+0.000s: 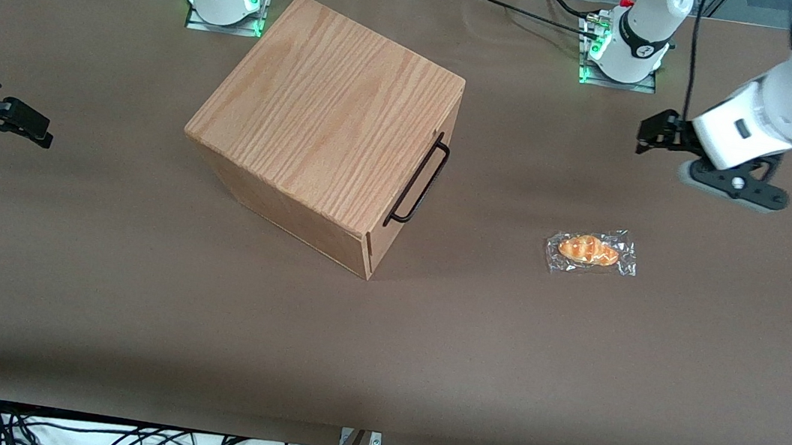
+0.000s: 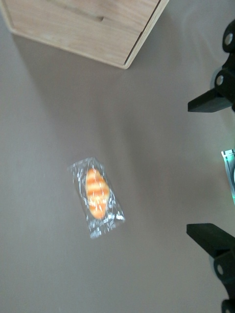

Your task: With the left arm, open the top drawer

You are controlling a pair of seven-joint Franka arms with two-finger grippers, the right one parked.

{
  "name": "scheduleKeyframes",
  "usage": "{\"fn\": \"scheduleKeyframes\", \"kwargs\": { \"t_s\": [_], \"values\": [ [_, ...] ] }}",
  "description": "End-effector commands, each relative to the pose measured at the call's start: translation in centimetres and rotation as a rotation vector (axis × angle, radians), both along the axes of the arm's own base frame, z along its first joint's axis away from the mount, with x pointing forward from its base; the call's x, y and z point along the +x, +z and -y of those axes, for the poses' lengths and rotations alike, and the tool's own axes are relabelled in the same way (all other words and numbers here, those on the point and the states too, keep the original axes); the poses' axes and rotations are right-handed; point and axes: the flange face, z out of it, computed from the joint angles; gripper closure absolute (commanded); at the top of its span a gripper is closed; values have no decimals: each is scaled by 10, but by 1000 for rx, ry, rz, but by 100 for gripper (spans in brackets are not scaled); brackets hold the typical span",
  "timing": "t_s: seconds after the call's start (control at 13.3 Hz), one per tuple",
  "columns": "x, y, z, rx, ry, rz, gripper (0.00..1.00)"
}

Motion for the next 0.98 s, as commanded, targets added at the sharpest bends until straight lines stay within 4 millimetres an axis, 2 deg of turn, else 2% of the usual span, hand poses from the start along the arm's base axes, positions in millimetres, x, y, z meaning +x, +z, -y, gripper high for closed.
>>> {"fn": "scheduleKeyframes", "kwargs": {
  "t_s": [0.0,0.15,0.38,0.53,0.83,0.9],
  "values": [
    [24,-17,61,-78,-74,-9,0],
    [27,-35,112,-123,-138,-1,0],
    [38,-69,163,-239,-150,19,0],
    [36,-85,197,-272,-169,47,0],
    [42,-118,215,-284,-171,51,0],
    [37,-120,227,-287,-186,58,0]
  ]
}}
